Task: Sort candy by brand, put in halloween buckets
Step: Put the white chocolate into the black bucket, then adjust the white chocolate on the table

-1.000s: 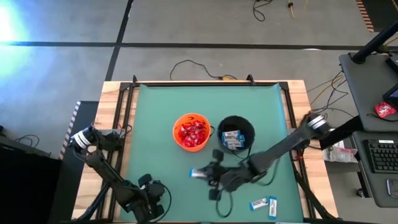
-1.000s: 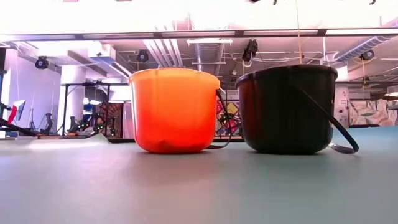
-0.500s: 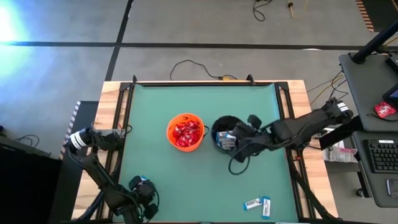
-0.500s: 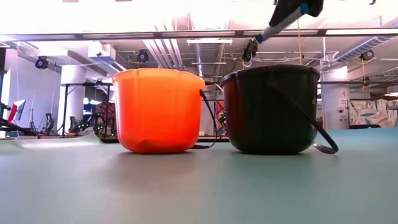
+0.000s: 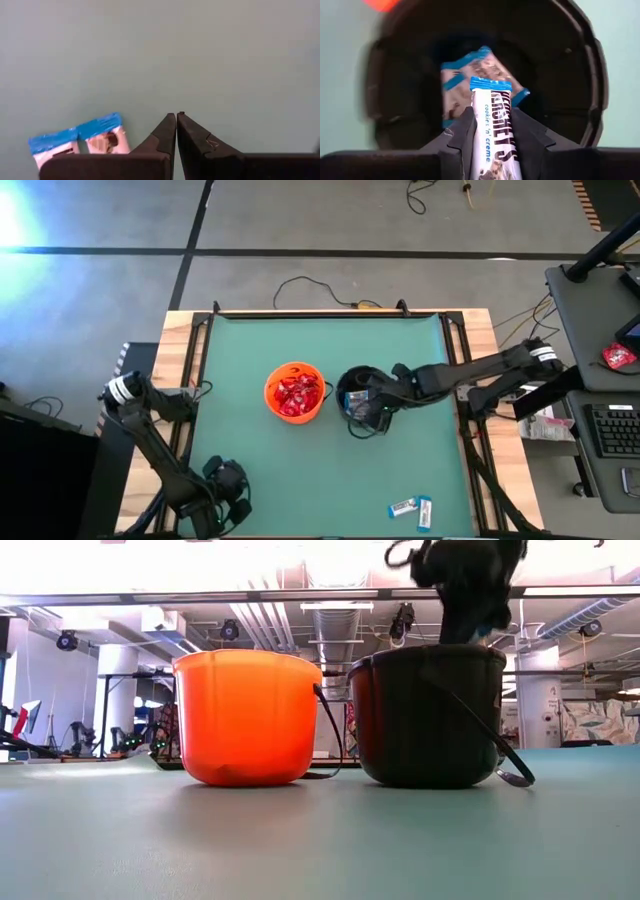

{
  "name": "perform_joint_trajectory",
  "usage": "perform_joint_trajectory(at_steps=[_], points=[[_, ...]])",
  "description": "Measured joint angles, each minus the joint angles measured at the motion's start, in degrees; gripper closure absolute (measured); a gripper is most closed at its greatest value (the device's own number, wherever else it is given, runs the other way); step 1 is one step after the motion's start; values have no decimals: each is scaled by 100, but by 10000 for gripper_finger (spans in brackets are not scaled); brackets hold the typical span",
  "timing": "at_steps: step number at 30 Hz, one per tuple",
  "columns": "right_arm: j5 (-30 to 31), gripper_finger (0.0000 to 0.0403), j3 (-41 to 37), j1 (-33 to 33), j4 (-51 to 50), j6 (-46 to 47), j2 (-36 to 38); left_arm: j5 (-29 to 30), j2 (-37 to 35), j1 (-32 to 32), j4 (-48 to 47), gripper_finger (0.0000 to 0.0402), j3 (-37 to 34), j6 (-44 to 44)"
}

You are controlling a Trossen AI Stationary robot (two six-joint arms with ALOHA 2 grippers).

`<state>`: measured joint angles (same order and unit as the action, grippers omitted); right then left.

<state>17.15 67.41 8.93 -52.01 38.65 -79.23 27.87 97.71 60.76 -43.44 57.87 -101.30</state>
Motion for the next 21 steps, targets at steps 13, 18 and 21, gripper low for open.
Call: perform_joint_trajectory(at_steps=[13, 18, 21], points=[[-837, 295, -747, -748, 1110, 407, -546, 737, -735, -428, 90, 402, 8, 738], [-819, 258, -705, -743, 1130, 499, -777, 744, -932, -510, 88, 402, 15, 1172], [-812, 227, -558, -748, 1093, 472, -831, 745, -1004, -547, 81, 402, 13, 1376]])
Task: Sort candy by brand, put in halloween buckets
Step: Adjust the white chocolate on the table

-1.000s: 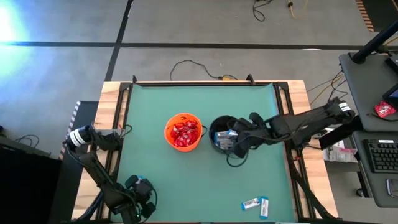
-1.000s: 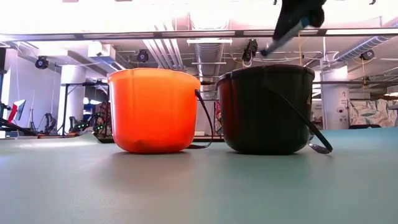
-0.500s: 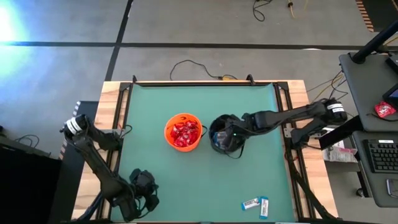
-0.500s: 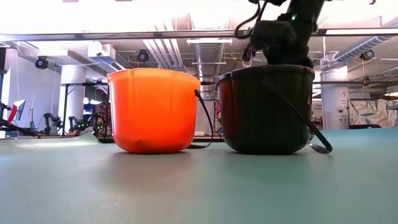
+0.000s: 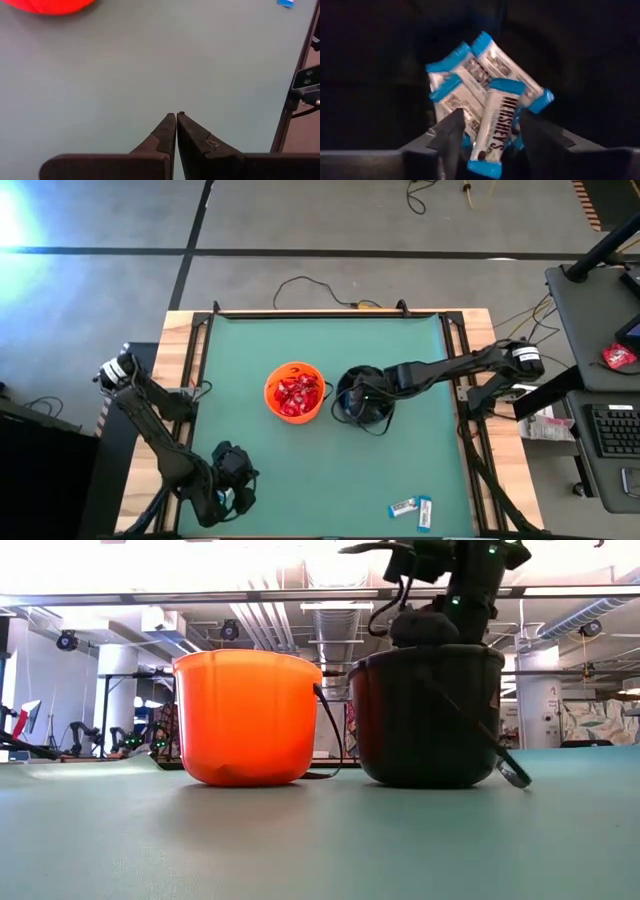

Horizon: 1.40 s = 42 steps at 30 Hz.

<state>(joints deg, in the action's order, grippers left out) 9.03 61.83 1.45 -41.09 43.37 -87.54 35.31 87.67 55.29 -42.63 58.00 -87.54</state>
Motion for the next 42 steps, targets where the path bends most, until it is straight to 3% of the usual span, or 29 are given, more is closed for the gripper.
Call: perform_joint_trajectory(at_steps=[4, 7, 14, 20, 24, 30, 37, 39, 42], points=[[6, 189, 390, 5, -139, -103, 93, 14, -42, 0, -59, 402, 0, 197], [37, 167, 794, 79, -371, -170, 242, -187, -42, -46, -468, 398, 13, -251], [736, 135, 1413, 720, -534, -205, 657, -1719, -30, -55, -953, 320, 26, -904], [706, 125, 1538, 1470, -530, -120, 952, -3065, 121, 76, -899, 232, -86, -1892], [772, 130, 1507, 1878, -526, 141, 1075, -3512, 171, 78, -845, 212, -386, -2513], [859, 136, 1503, 2207, -527, 421, 1088, -3559, 187, 21, 127, 213, -944, -2611], [859, 139, 1503, 2334, -531, 706, 1071, -3441, 240, -40, 467, 230, -1371, -2894], [857, 140, 1503, 2347, -531, 752, 1077, -3080, 262, -52, 473, 237, -1328, -2733], [857, 140, 1514, 2347, -536, 791, 1087, -2089, 321, -170, 586, 245, -1293, -2451]])
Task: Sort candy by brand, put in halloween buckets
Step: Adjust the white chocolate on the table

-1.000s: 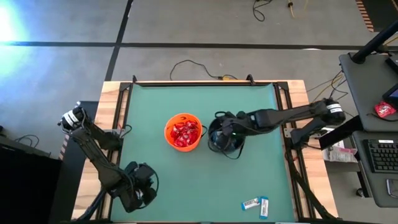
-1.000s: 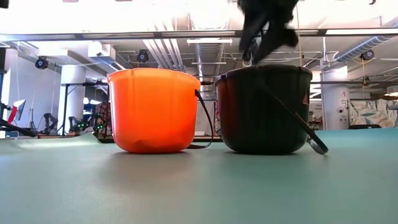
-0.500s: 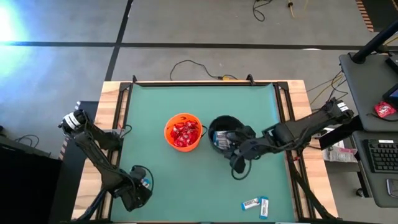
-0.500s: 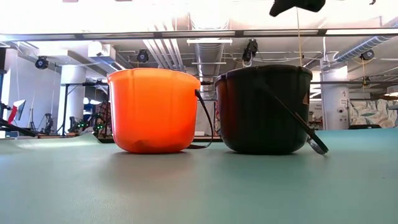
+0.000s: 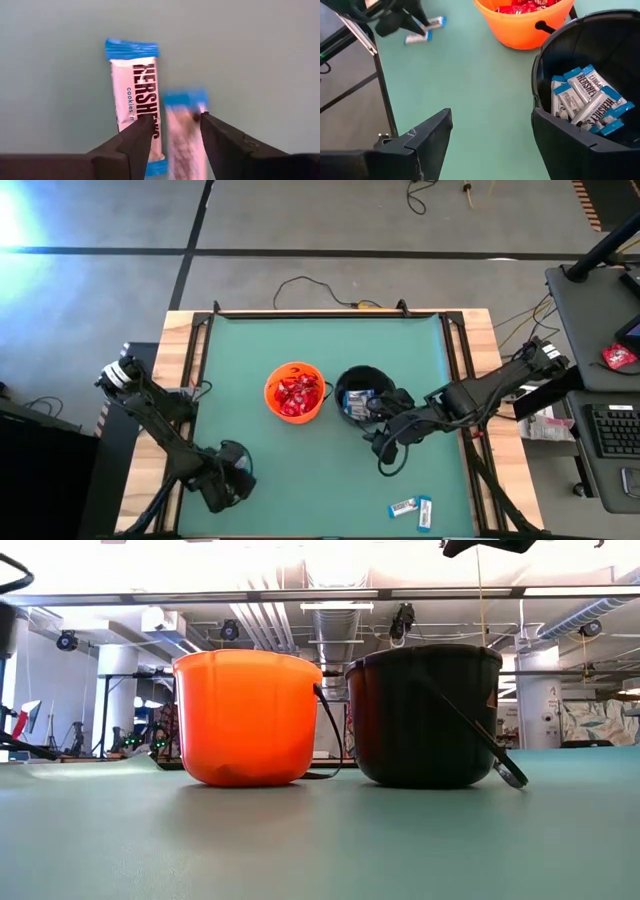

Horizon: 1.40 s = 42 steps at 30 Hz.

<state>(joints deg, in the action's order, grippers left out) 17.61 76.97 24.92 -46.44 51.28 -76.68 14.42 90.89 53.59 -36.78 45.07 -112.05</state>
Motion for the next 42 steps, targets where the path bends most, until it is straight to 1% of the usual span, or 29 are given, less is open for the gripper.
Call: perform_joint_trajectory(at_steps=[1, 3, 6, 8, 9, 11, 14, 16, 18, 20, 23, 26, 29, 32, 34, 39, 41, 42], points=[[-2, 140, 19, -2, -1, -4, 2, 250, 27, -74, 94, 247, -16, 115], [-2, 141, 54, -4, 5, -6, 4, 535, 128, -248, 334, 248, -54, 437], [-98, 144, 124, -4, 3, -12, 6, 988, 430, -588, 1171, 248, -51, 1249], [-151, 145, 187, -4, 3, -13, 8, 1123, 645, -774, 1712, 249, 61, 1926], [-153, 145, 219, -4, 2, -17, 8, 1119, 725, -858, 1777, 249, 172, 2205], [-153, 145, 272, -4, 3, -10, 8, 1029, 827, -961, 1596, 249, 506, 2581], [-151, 147, 318, -4, 2, 14, 10, 900, 853, -968, 658, 249, 1155, 3024], [-151, 150, 321, -4, 0, 16, 10, 919, 821, -859, 88, 249, 1652, 3198], [-151, 152, 307, -4, 1, 16, 7, 966, 816, -672, -403, 249, 1971, 3387], [-151, 154, 292, -4, -2, 16, 1, 917, 849, -465, -489, 249, 2075, 3380], [-141, 157, 284, -4, 1, 16, -5, 813, 871, -287, -302, 249, 1990, 2998], [-107, 156, 282, -4, 1, 16, -5, 759, 1035, -252, -338, 249, 1903, 2680], [-107, 156, 277, -4, -1, 18, -5, 400, 1194, -362, -243, 256, 1911, 2618], [-107, 156, 277, -4, 3, 66, -5, -166, 1397, -441, -160, 285, 2054, 2654], [-105, 156, 277, -4, 1, 66, -5, -314, 1538, -436, -196, 312, 2203, 2630], [-107, 156, 277, -4, 3, 71, -7, -315, 1915, -471, -438, 383, 2578, 2269], [-107, 156, 277, -4, 3, 71, -9, -302, 2095, -509, -475, 396, 2661, 2126], [-107, 156, 277, -4, 5, 77, -9, -304, 2163, -527, -492, 396, 2718, 2091]])
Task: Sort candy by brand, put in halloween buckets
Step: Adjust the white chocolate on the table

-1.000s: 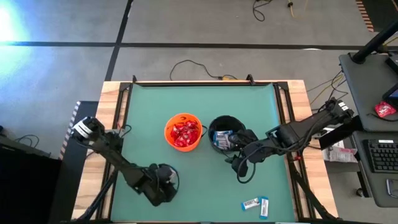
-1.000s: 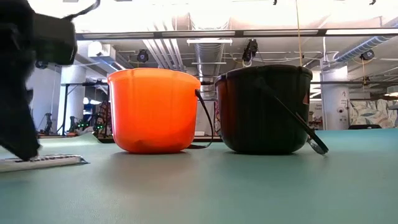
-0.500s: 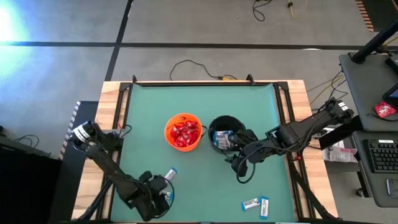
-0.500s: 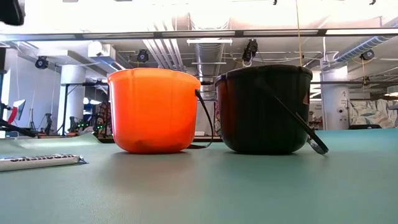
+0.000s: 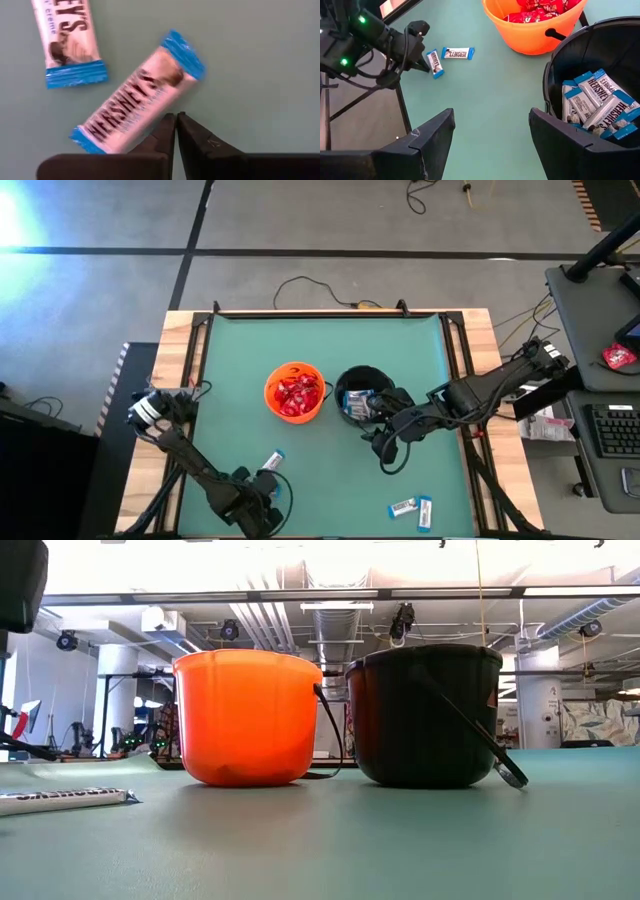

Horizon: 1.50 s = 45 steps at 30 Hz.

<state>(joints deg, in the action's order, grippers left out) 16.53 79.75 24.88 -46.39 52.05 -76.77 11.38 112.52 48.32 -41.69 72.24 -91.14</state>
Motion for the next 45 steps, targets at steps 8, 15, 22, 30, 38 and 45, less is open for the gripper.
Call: perform_joint_trajectory(at_steps=[8, 15, 22, 30, 38, 45], points=[[0, 156, 0, 0, 42, 36, -2, 329, 485, -340, -51, 400, 605, 760], [-7, 156, 0, 0, 42, 137, -4, 523, 304, -337, -922, 401, 848, 960], [-4, 156, -2, 0, 43, 189, -4, 559, 203, -369, -1097, 401, 710, 910], [-48, 156, -2, 0, 42, 260, -4, 414, 155, -498, -1499, 402, 600, 482], [-48, 156, -4, 0, 42, 235, -4, 807, 215, -608, -658, 402, 248, 703], [-48, 156, -4, 0, 42, 201, -4, 1834, 260, -883, 519, 401, 371, 2144]])
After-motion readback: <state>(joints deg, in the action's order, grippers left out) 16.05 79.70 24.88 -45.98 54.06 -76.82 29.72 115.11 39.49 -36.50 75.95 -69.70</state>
